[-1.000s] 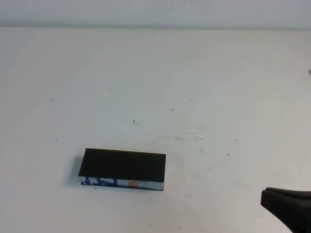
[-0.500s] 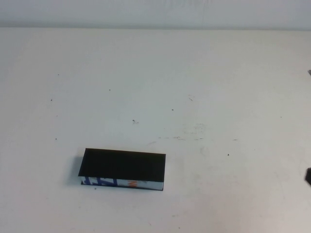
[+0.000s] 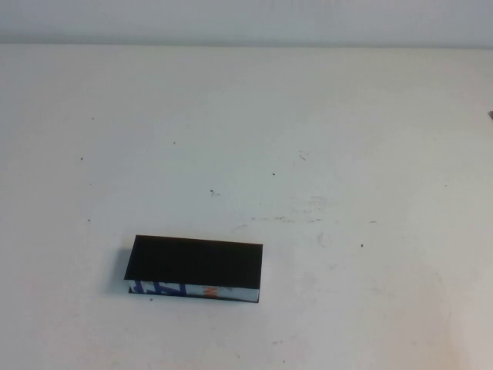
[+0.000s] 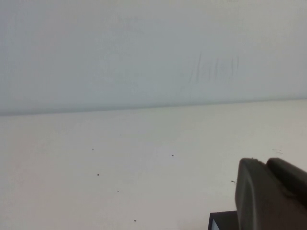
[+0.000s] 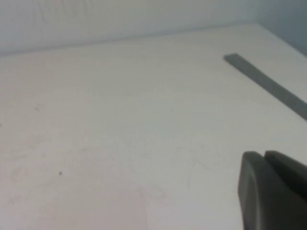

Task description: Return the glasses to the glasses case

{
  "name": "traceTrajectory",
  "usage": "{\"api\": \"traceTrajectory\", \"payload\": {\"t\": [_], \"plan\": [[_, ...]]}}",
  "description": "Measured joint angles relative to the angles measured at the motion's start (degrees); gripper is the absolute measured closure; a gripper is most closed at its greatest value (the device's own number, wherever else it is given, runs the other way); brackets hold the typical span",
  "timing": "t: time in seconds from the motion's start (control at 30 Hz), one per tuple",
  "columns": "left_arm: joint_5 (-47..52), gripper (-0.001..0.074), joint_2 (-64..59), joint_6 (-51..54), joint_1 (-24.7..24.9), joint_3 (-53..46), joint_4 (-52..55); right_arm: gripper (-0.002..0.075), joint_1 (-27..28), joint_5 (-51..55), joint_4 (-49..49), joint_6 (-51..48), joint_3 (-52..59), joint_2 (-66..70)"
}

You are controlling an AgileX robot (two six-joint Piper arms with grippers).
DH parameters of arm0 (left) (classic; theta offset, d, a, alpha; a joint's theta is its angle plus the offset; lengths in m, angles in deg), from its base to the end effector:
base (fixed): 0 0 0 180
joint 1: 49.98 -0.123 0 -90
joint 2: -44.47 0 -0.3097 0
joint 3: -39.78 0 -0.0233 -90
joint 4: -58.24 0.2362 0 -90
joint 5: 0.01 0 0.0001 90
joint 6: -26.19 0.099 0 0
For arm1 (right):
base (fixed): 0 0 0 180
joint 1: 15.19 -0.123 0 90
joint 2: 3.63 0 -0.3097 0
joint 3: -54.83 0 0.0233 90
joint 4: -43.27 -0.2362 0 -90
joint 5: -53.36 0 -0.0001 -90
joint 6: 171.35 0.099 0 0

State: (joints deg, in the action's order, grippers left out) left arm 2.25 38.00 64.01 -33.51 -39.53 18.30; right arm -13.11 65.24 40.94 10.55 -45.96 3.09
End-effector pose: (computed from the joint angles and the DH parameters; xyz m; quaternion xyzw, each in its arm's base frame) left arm 0.0232 -0.0096 0.2027 0.0956 0.6850 -0.1252 0.7114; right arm 0.0245 -0.0001 0.1857 0.0384 0.7526 0.0152 0.6572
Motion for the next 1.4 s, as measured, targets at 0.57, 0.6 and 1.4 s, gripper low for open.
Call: {"api": "traceTrajectory", "payload": {"t": [0.57,0.6,1.4], "plan": [[0.2,0.0735,0.0,0.0,0.0,0.0,0.0,0.0739,0.1,7.9,0.0,0.0,0.2,0.0],[0.2,0.0735,0.0,0.0,0.0,0.0,0.0,0.0739,0.1,7.9,0.0,0.0,0.2,0.0],[-5.6,0.0735,0.0,-8.8,-6.8,0.0,15.2,0.0739,0.1,7.9,0.0,0.0,0.2,0.0]]}}
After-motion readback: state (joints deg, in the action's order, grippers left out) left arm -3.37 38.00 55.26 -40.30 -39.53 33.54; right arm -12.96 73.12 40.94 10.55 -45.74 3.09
